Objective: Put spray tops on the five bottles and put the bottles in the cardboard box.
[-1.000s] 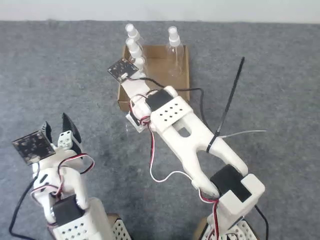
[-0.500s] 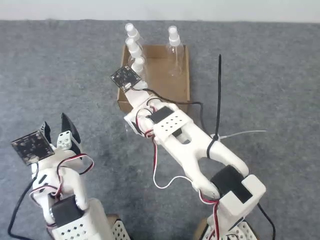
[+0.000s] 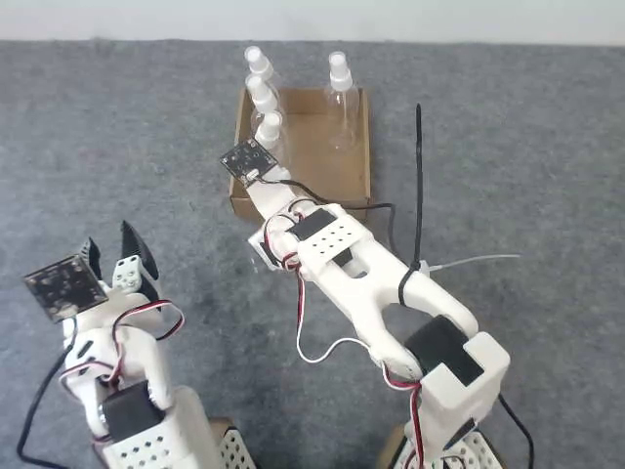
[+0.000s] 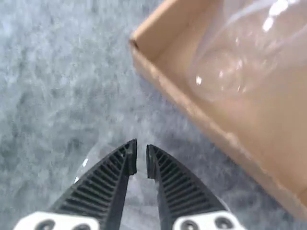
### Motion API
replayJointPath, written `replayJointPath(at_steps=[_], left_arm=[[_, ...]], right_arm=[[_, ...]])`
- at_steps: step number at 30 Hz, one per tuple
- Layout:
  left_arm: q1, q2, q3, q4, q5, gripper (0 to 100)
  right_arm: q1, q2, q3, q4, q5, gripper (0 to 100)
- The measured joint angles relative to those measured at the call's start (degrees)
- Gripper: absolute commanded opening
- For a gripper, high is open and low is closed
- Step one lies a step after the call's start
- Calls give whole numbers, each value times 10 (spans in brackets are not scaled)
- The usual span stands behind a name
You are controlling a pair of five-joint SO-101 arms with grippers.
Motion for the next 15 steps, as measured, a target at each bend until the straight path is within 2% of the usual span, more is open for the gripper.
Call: replayJointPath(at_steps=[7, 15], left_arm=[[0, 0, 0, 0, 0, 159], [0, 0, 0, 0, 0, 159]], right_arm=[[-1, -5, 11, 100, 98, 7], [-2, -38, 11, 178, 161, 7]])
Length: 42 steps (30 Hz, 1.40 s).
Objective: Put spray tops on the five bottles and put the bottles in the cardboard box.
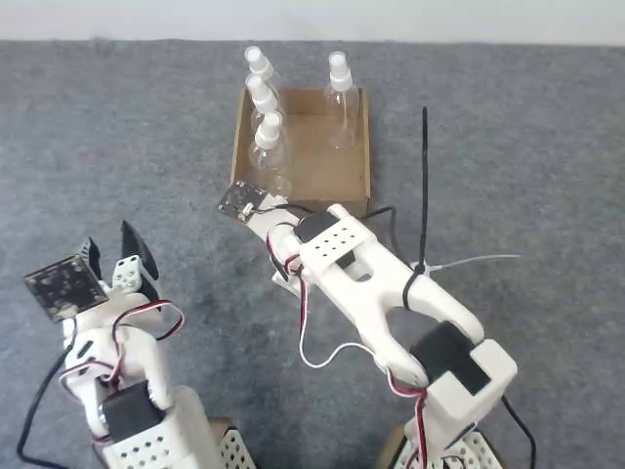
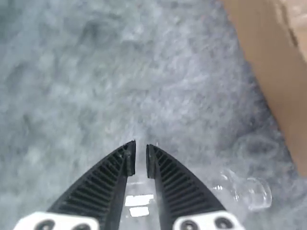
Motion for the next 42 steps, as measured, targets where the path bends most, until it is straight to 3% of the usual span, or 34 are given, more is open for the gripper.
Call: replayJointPath(at_steps=[15, 25, 36, 42], left_arm=[[0, 0, 0, 0, 0, 159], [0, 0, 0, 0, 0, 159], [0, 0, 0, 0, 0, 159], [0, 0, 0, 0, 0, 159]], right_arm=[[4, -73, 0, 141, 98, 7], [22, -155, 0, 172, 106, 7], [22, -202, 0, 177, -47, 10], [22, -202, -47, 182, -193, 10]])
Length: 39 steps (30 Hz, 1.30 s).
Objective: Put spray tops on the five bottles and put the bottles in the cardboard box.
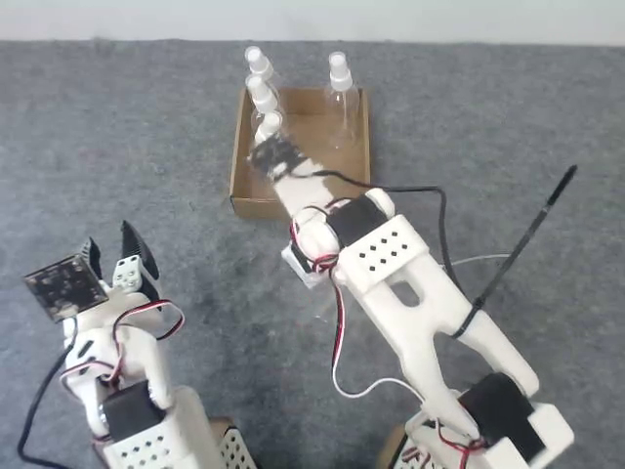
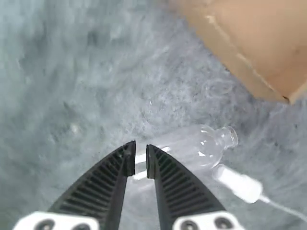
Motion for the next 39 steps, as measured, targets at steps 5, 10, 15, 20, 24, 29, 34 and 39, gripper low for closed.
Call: replayJointPath(at_steps=[5, 10, 15, 20, 24, 29, 34, 39], left_arm=[[0, 0, 0, 0, 0, 159], [0, 0, 0, 0, 0, 159], [0, 0, 0, 0, 0, 159], [0, 0, 0, 0, 0, 159], [0, 0, 0, 0, 0, 159], [0, 0, 0, 0, 0, 159], [0, 0, 0, 0, 0, 159], [0, 0, 0, 0, 0, 159]], right_arm=[[0, 0, -15, 0, -108, 12], [7, 0, -15, 17, -178, 128], [13, 0, -15, 68, -244, 173], [16, 0, -15, 78, -307, 177], [38, 23, -16, 77, -317, 177], [76, 120, -45, 67, -338, 178], [105, 198, -100, 66, -366, 180], [102, 258, -126, 66, -368, 256]])
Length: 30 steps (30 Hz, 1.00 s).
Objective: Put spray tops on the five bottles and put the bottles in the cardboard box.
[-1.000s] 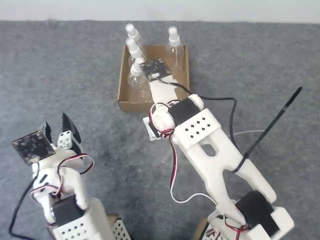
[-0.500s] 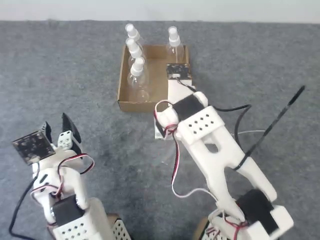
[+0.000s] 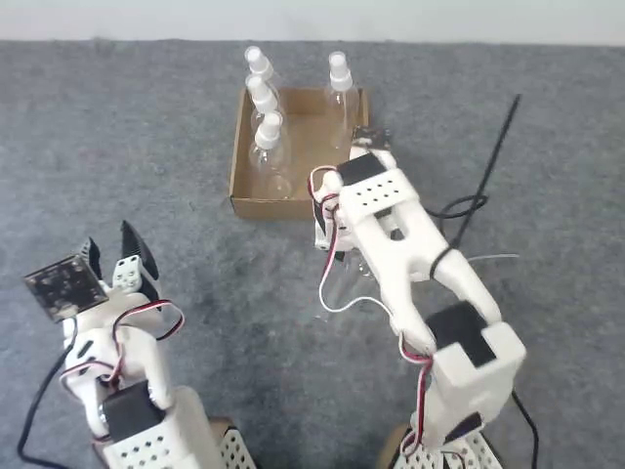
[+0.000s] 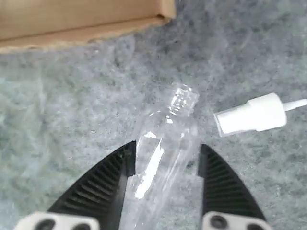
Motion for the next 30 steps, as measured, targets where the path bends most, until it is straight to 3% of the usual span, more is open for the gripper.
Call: replayJointPath(at_steps=[7, 13, 20, 30], left_arm=[[0, 0, 0, 0, 0, 159], [0, 0, 0, 0, 0, 159], [0, 0, 0, 0, 0, 159], [0, 0, 0, 0, 0, 159]], right_arm=[[0, 47, -7, -4, -1, 252], [1, 62, -7, -4, -1, 137], [4, 62, -7, -5, 4, 123], [1, 63, -26, 0, 186, 123]])
